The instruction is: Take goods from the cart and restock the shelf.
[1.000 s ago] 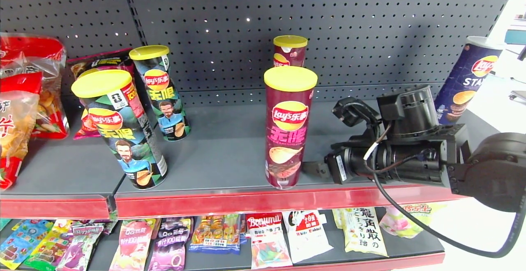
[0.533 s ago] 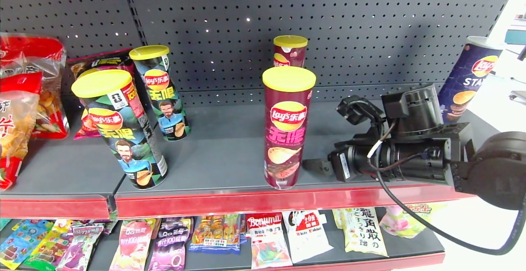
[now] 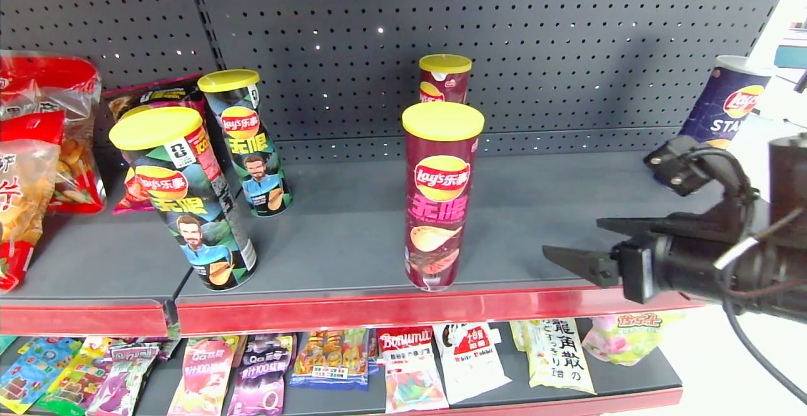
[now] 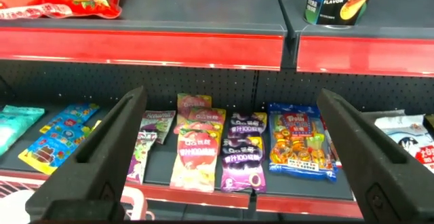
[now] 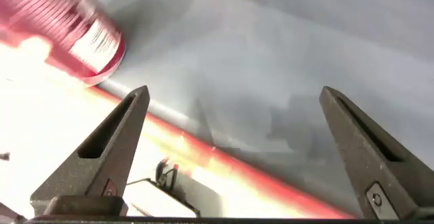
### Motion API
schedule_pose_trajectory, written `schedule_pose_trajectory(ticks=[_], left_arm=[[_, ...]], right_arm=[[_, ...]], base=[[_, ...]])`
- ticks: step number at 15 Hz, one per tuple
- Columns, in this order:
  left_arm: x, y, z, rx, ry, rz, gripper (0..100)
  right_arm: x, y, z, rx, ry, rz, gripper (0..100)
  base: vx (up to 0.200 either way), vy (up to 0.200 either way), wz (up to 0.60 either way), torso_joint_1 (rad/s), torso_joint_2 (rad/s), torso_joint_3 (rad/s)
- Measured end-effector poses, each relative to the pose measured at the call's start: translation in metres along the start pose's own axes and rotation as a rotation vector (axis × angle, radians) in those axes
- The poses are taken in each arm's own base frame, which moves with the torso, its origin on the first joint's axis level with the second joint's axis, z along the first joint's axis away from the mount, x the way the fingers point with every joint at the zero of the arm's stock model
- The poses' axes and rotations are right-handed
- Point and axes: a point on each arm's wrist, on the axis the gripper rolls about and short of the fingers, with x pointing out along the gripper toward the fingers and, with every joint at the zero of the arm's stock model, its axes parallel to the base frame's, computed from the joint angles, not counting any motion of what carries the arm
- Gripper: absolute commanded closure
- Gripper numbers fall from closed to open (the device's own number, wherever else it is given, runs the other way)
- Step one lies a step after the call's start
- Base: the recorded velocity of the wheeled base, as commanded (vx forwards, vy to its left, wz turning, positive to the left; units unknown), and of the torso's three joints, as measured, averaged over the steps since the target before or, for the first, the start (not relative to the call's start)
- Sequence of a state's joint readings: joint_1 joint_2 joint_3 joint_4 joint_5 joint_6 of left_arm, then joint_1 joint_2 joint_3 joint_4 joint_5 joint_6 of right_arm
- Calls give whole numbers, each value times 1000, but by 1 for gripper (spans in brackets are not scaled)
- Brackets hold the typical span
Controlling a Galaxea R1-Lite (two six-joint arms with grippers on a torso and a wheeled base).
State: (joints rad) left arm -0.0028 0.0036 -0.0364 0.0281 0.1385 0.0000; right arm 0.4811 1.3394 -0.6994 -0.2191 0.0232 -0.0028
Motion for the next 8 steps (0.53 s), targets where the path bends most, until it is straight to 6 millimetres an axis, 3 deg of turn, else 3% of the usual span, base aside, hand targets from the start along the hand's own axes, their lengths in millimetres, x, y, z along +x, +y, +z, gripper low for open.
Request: schedule_pose_trajectory(ticks=[4,8], left_arm=[[0,0,0,85,0,-6,0],[0,0,0,85,-2,-6,0]], right_arm=[[-53,-6,-28,18,-66,-38,0],[-80,-5,-39,18,-135,-51,0]], base=[[0,0,0,0,0,0],[0,0,0,0,0,0]])
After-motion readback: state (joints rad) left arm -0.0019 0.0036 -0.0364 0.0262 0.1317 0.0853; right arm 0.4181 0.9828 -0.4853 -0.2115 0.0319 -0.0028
